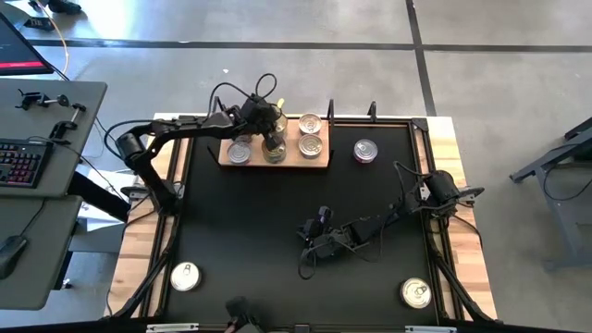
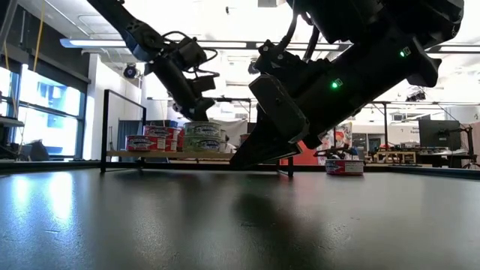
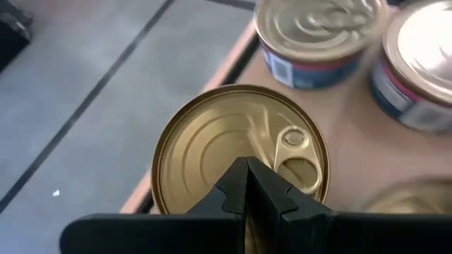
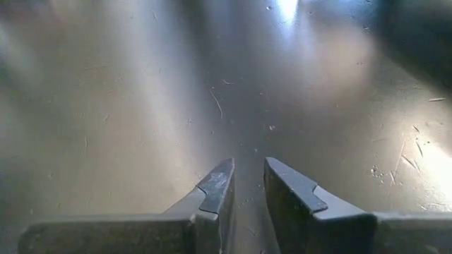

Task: Stack canned seafood by type on shelf
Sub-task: Adjust the green cans on the shelf

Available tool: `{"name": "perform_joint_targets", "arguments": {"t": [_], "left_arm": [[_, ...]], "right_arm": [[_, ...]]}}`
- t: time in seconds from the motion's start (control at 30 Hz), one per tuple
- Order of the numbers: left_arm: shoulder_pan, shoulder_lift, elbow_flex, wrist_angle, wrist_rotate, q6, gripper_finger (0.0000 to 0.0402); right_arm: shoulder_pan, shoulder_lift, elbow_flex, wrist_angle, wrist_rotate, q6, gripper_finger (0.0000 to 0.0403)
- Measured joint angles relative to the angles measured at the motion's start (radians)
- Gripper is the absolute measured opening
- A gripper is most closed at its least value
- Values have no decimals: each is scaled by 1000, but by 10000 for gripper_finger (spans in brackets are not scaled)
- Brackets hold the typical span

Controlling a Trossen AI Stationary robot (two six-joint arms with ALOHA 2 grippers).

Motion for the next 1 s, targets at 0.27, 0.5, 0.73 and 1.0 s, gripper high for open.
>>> {"name": "perform_joint_targets", "arguments": {"t": [0.27,0.5,0.73,1.0], "left_arm": [[-23,-71,-6,-66,7,2,0],[-52,-169,-6,-95,-2,25,0],[-243,-340,-16,-312,-4,19,0],[-598,-442,-238,-158,-9,-181,0]], "right_arm": [[0,0,0,0,0,0,70],[0,0,0,0,8,0,70],[37,-69,0,-37,90,-32,70],[125,-191,0,-51,129,-141,70]]}}
